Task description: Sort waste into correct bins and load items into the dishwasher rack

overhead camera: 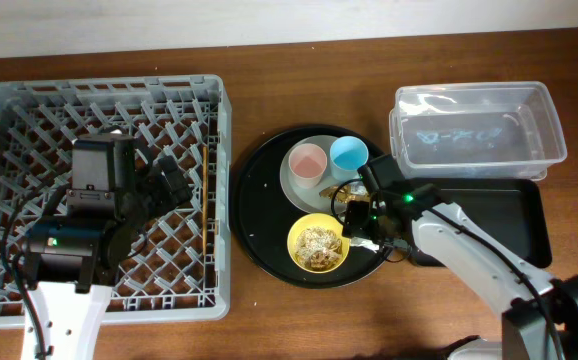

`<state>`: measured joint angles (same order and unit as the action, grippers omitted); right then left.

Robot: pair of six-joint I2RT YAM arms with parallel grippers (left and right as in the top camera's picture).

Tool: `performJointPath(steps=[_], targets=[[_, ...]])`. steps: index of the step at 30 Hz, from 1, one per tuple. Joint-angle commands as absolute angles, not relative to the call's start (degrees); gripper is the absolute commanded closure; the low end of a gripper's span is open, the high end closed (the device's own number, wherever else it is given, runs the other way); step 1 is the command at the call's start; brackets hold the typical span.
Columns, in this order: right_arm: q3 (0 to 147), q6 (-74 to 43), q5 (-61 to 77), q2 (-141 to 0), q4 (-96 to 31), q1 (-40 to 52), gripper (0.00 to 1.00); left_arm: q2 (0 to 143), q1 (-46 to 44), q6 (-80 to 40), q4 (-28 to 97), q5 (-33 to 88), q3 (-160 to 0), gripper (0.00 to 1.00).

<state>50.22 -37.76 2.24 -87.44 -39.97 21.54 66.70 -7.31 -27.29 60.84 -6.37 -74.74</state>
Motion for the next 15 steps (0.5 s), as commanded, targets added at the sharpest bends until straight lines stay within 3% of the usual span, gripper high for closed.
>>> performJointPath(steps=[1,3,4,6,8,11,15], targets=[[49.39,-39.51,0.19,-91.05,-39.57,22.13,0.16,66.04,-7.11,-27.79,60.77,-6.2,-75.0,0.01],[49.39,-39.51,0.19,-92.27,-39.57,22.11,0.19,66.04,-7.11,-27.79,60.77,-6.2,-75.0,0.01],[49.39,-39.48,0.16,-92.38,-39.59,22.11,0.27,66.04,-7.11,-27.79,60.77,-6.2,-75.0,0.01],[49.98,-39.48,0.47,-91.85,-39.62,22.11,0.61,66.04,-7.11,-27.79,60.77,-6.2,-75.0,0.01],[51.88,-39.2,1.5,-90.83,-41.17,22.11,0.83,66.04,-7.11,-27.77,60.77,-6.2,-75.0,0.01],[58.5,-36.16,1.45,-88.14,-48.38,22.09,0.95,66.04,-7.11,-27.79,60.77,-6.2,-75.0,0.01],[69.84,-28.38,0.99,-85.43,-54.94,22.0,0.96,66.04,-7.11,-27.77,60.77,-6.2,-75.0,0.01]])
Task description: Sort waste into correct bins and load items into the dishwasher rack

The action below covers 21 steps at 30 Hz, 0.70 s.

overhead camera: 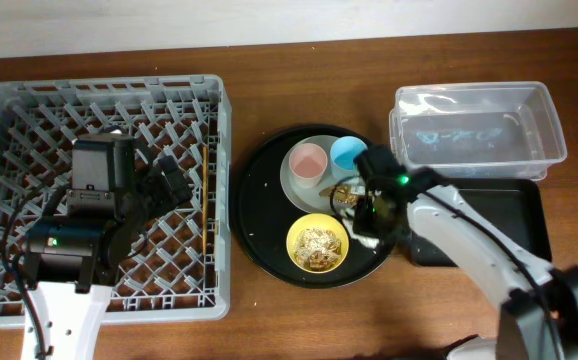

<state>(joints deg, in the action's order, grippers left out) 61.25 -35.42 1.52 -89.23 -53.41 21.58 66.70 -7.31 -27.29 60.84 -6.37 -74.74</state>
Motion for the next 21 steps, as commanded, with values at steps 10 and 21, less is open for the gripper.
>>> performJointPath(steps=[10,21], targets=[[75.92,-26.79,-12.51,-88.36,-44.64,3.64,0.96,66.04,-7.11,-27.79,60.77,-6.2,-75.0,0.01],[76.01,-22.7,-12.71,-101.23,-33.69,-1.39,0.34,66.04,-7.11,-27.79,60.77,-6.2,-75.0,0.0]])
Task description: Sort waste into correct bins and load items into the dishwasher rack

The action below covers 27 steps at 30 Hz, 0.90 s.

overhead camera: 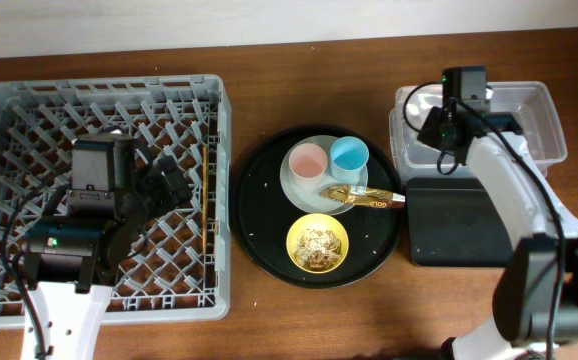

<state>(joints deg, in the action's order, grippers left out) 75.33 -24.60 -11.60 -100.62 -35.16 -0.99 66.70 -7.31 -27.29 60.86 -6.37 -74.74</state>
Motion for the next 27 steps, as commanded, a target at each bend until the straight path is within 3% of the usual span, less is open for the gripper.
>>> performJointPath(steps=[1,7,12,13,14,17,21,27], targets=[[76.38,-22.72,-12.71,-100.84,-33.52,-1.54,0.01,66.04,-7.11,-27.79,60.77,-6.2,-75.0,0.01],[87.77,-22.79,-9.89,-94.91,-48.36,-1.52,0.01,66.04,-7.11,-27.77,60.77,-6.2,-75.0,0.01],[93.34,-22.7,16.25,-90.52,-66.46,-1.52,0.01,66.04,-7.11,-27.77,60.77,-6.2,-75.0,0.01],[93.34,-22.74,16.08,-90.41,-69.23,-1.52,0.07,66.04,-7.11,-27.79,60.77,-6.2,-75.0,0.01],[93.19,-23.49,16.12,-90.43,-71.68,-1.52,0.2,66.04,-7.11,-27.79,60.77,-6.2,-75.0,0.01],[90.59,-31.09,16.03,-90.48,-77.03,0.12,0.24,66.04,-7.11,-27.79,60.77,-6.2,-75.0,0.01],[84.42,-37.15,15.4,-90.45,-76.77,4.45,0.25,66.04,-7.11,-27.79,60.77,-6.2,-75.0,0.01],[71.13,-57.04,7.55,-90.45,-66.17,14.44,0.25,66.04,-7.11,-27.79,60.77,-6.2,-75.0,0.01]])
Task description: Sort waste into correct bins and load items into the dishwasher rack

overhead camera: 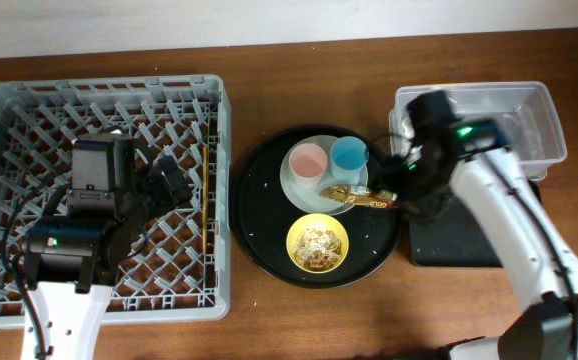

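A black round tray (269, 240) holds a white plate (291, 192) with a pink cup (307, 160) and a blue cup (349, 153). On the tray also sit a yellow bowl of food scraps (317, 243) and a gold wrapper (367, 198). My right gripper (401, 182) is blurred, low beside the wrapper's right end; its jaws cannot be made out. My left gripper (172, 176) hangs over the grey dishwasher rack (29, 100), apparently open and holding nothing. A thin wooden stick (206, 205) lies in the rack.
A clear plastic bin (489, 125) stands at the back right, with a black bin (459, 235) in front of it, right of the tray. The right arm crosses over both bins. The rack fills the left side of the table.
My right gripper was above the clear bin's left end; now it is down at the tray's right edge next to the gold wrapper. The left arm and the dishes are unchanged.
My right gripper was low on the tray by the wrapper and the yellow bowl, and stayed there a moment later. Then it was over the clear bin, and a small pale scrap beside the bowl no longer showed. Now it is back by the wrapper. The left arm never moved.
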`<state>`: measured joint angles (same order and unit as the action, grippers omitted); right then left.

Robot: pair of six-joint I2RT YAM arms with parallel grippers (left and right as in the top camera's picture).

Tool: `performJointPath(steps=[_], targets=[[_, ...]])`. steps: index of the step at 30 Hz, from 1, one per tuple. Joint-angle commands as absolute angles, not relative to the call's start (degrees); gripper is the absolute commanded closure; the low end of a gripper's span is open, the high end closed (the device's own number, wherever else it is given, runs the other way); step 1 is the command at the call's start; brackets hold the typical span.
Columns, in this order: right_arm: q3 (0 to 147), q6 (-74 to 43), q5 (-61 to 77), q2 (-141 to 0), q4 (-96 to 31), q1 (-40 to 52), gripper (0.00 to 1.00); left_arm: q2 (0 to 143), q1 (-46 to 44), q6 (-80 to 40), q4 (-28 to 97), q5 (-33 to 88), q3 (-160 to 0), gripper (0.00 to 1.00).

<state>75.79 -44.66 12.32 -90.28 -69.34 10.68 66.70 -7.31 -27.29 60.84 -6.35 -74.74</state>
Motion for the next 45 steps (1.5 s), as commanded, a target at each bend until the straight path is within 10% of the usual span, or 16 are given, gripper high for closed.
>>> performJointPath(steps=[1,7,29,38,45], targets=[[68.64,-60.84,5.3,-90.45,-63.02,16.23,0.25,66.04,-7.11,-27.79,60.77,-6.2,-75.0,0.01],[61.04,-77.41,-7.53,-90.48,-53.12,21.63,0.21,66.04,-7.11,-27.79,60.77,-6.2,-75.0,0.01],[45.21,-81.32,-12.73,-95.04,-18.76,21.74,0.31,66.04,-7.11,-27.79,60.77,-6.2,-75.0,0.01],[45.34,-74.74,-12.47,-90.15,-18.15,21.74,0.96,66.04,-7.11,-27.79,60.77,-6.2,-75.0,0.01],[45.63,-56.03,-9.06,-71.05,-18.5,20.93,0.96,66.04,-7.11,-27.79,60.77,-6.2,-75.0,0.01]])
